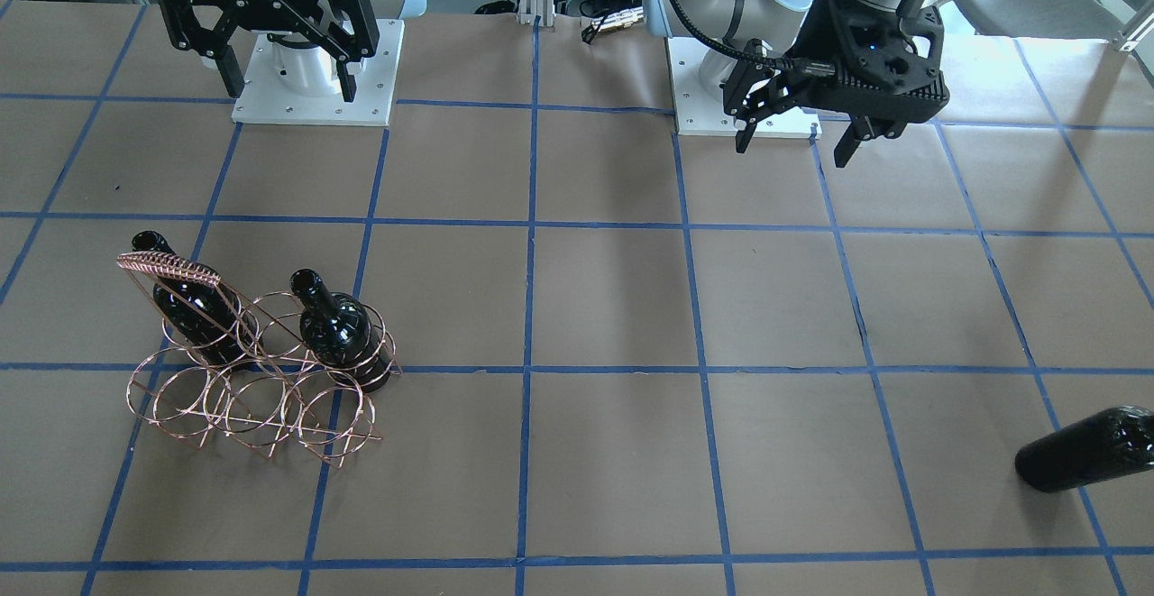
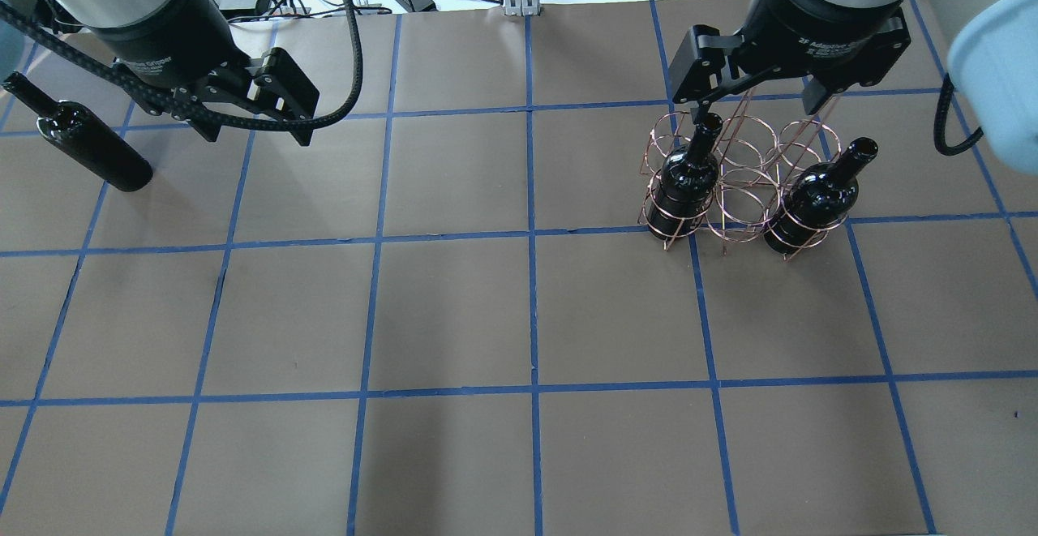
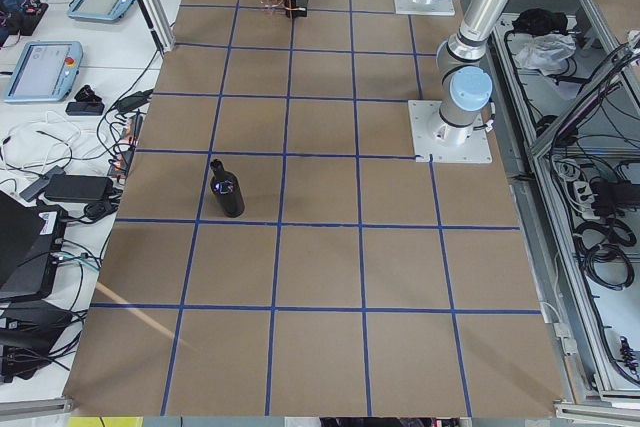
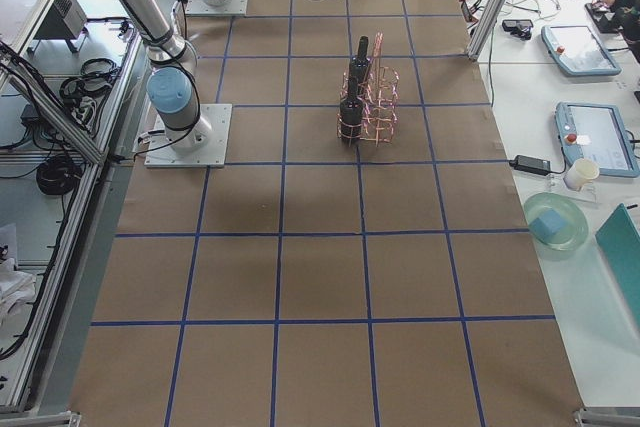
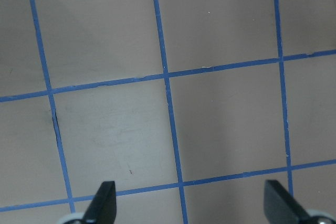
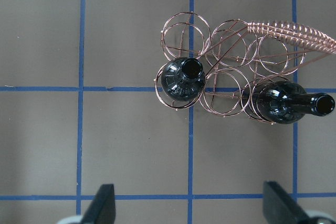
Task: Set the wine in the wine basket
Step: 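Move the left gripper down over the loose dark wine bottle's neck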
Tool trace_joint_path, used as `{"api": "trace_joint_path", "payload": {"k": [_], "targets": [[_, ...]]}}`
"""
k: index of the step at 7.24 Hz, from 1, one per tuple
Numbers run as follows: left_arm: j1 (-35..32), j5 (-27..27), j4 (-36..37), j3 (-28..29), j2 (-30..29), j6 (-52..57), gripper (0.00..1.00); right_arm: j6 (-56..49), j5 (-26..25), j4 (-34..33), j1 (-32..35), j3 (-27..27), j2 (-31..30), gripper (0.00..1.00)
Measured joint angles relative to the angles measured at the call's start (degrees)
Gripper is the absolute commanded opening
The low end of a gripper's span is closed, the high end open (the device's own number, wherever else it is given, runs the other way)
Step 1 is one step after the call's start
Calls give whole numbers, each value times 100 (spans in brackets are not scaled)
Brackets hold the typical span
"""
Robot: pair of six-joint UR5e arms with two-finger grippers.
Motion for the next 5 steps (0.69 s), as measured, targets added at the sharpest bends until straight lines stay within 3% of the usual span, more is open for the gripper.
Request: {"api": "trace_joint_path", "payload": {"k": [5], "targets": [[215, 4, 58, -3, -40, 91, 100, -11, -23, 6, -2, 6, -5, 99]]}}
